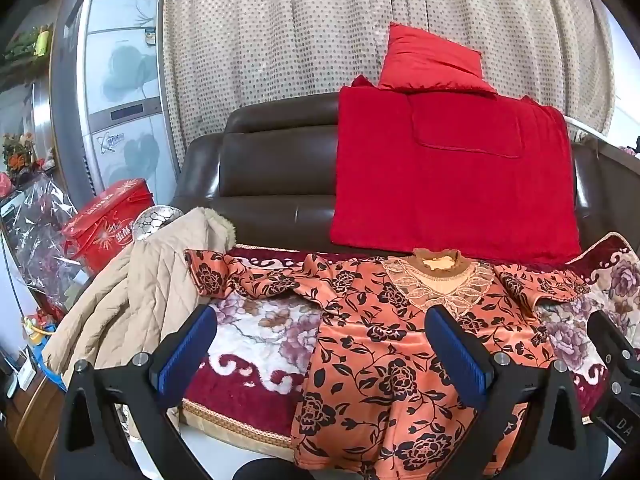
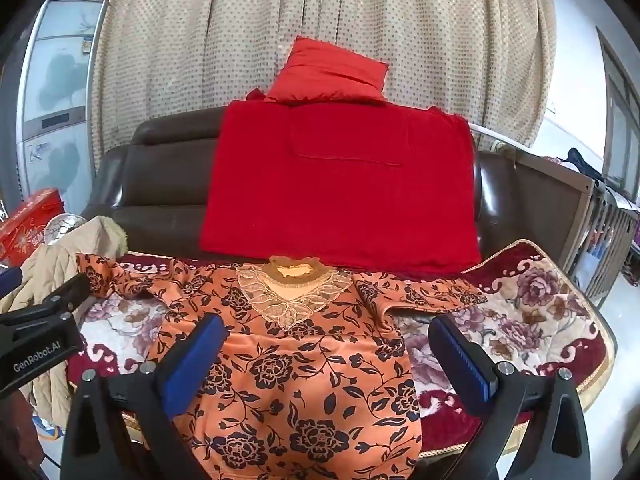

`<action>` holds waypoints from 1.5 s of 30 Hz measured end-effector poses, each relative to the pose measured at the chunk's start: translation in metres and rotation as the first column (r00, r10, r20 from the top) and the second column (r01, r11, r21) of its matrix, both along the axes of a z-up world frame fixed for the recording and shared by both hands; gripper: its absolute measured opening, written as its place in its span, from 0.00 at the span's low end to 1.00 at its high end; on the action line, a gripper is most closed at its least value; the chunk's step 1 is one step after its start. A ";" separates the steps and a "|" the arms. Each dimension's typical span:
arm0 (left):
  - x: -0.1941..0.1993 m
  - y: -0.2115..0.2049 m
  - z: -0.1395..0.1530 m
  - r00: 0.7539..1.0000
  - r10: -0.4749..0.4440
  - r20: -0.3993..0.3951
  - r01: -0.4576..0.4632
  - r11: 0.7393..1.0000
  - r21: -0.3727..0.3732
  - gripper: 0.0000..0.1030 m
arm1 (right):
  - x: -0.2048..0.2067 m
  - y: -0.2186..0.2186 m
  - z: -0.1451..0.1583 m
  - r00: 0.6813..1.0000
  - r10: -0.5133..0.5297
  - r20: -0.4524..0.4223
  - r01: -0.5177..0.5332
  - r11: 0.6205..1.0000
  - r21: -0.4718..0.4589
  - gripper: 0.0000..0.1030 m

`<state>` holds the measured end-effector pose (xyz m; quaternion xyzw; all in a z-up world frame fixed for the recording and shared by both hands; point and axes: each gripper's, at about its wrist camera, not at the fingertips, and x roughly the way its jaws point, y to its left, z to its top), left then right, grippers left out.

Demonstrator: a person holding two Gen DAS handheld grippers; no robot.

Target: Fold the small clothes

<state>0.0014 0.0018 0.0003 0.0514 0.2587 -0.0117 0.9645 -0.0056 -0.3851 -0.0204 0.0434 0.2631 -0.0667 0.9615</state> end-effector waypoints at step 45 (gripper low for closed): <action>0.187 -0.074 -0.257 0.925 -0.061 -0.376 0.119 0.984 0.131 1.00 | 0.235 -0.414 -0.297 0.907 -0.297 -0.297 0.410 0.472 0.780 0.73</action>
